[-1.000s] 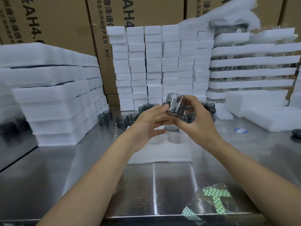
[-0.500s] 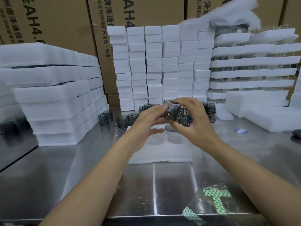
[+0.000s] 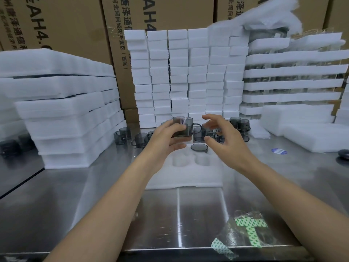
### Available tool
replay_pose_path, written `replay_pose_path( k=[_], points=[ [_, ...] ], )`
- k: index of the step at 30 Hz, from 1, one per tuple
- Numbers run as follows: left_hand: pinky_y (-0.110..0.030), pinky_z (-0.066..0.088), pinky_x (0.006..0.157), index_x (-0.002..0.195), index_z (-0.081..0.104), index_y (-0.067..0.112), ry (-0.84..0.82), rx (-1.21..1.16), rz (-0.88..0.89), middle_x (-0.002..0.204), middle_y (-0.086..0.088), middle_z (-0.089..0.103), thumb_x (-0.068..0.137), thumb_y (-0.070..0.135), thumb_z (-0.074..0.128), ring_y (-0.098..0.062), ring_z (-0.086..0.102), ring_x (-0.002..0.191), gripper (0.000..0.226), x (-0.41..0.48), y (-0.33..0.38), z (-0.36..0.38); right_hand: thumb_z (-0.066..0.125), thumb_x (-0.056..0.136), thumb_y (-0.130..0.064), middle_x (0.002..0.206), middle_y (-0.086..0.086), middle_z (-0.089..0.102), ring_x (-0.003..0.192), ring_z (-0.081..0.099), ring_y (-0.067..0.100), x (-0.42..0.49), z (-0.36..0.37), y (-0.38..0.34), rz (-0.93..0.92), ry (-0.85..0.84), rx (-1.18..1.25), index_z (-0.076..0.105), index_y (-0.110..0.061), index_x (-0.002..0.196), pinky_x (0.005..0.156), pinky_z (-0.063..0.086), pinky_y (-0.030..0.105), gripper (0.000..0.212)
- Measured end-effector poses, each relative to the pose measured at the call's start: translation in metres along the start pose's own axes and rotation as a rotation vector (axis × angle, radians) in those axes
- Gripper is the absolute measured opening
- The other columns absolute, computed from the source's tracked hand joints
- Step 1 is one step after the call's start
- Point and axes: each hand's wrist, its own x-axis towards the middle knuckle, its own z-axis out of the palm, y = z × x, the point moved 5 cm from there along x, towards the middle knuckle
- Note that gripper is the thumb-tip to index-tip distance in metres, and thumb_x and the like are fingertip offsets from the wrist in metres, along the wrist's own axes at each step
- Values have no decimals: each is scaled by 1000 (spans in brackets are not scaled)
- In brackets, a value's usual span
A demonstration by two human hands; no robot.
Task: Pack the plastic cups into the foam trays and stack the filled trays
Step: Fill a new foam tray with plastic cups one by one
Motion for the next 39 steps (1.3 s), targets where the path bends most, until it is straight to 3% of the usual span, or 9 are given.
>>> replay_pose_path(
  k=[4, 8, 12, 20, 23, 27, 30, 34, 39],
  points=[
    [-36, 64, 86, 133, 64, 23, 89, 101, 53, 126, -11, 75, 102, 19, 73, -26, 79, 103, 33, 6, 1, -13, 68, 97, -19, 118, -14, 66, 118, 57, 0, 0, 3, 3, 12, -16, -32, 56, -43, 140, 93, 39, 8, 50],
    [-36, 62, 95, 146, 55, 38, 32, 320, 85, 129, 6, 74, 103, 32, 73, -9, 74, 112, 47, 6, -3, -14, 69, 101, -24, 100, -15, 74, 101, 65, -3, 1, 9, 5, 17, -25, -35, 69, -34, 128, 82, 42, 5, 28],
    [-21, 55, 87, 145, 54, 44, 8, 476, 132, 124, 20, 74, 105, 34, 68, 5, 70, 109, 43, 6, -2, -13, 73, 100, -18, 91, -15, 75, 88, 66, -4, 1, 7, 5, 8, 12, -26, 76, -25, 121, 74, 46, 6, 22],
    [-19, 56, 88, 144, 57, 35, 24, 652, 211, 127, 17, 66, 93, 10, 81, 0, 72, 106, 62, 10, 0, -23, 72, 100, -15, 97, -20, 78, 94, 70, -3, -2, 18, 0, -9, -55, -64, 77, -27, 125, 80, 48, 15, 28],
    [-4, 44, 86, 145, 56, 35, 29, 792, 231, 123, 19, 67, 89, 20, 87, 14, 61, 111, 66, 11, -7, -25, 65, 105, -16, 115, -17, 78, 107, 70, -1, -3, 21, -5, -14, -148, -104, 68, -30, 141, 93, 54, 25, 38],
    [-4, 37, 87, 150, 53, 32, 50, 887, 220, 125, 17, 64, 89, 26, 86, -6, 60, 119, 70, 14, -12, -30, 59, 107, -12, 133, -15, 71, 125, 61, -9, -6, 26, -4, -18, -279, -158, 60, -30, 148, 106, 48, 16, 45],
    [-22, 41, 94, 154, 49, 33, 43, 950, 174, 124, 15, 61, 91, 28, 82, -12, 58, 122, 72, 15, -17, -31, 56, 108, -10, 136, -16, 69, 125, 54, -20, -6, 28, 0, 7, -328, -160, 58, -28, 151, 102, 41, 3, 46],
    [-24, 42, 89, 158, 46, 36, 35, 972, 142, 128, 15, 58, 91, 29, 79, -14, 55, 125, 74, 15, -20, -31, 55, 108, -10, 132, -20, 71, 125, 55, -19, -6, 29, 6, 39, -350, -141, 58, -32, 151, 97, 43, 4, 48],
    [-15, 41, 84, 159, 45, 35, 11, 983, 119, 133, 14, 57, 94, 32, 78, -12, 54, 128, 73, 15, -21, -30, 61, 104, -16, 121, -25, 74, 100, 61, -24, -7, 30, 7, 36, -325, -139, 65, -36, 143, 81, 41, 2, 44]
  ],
)
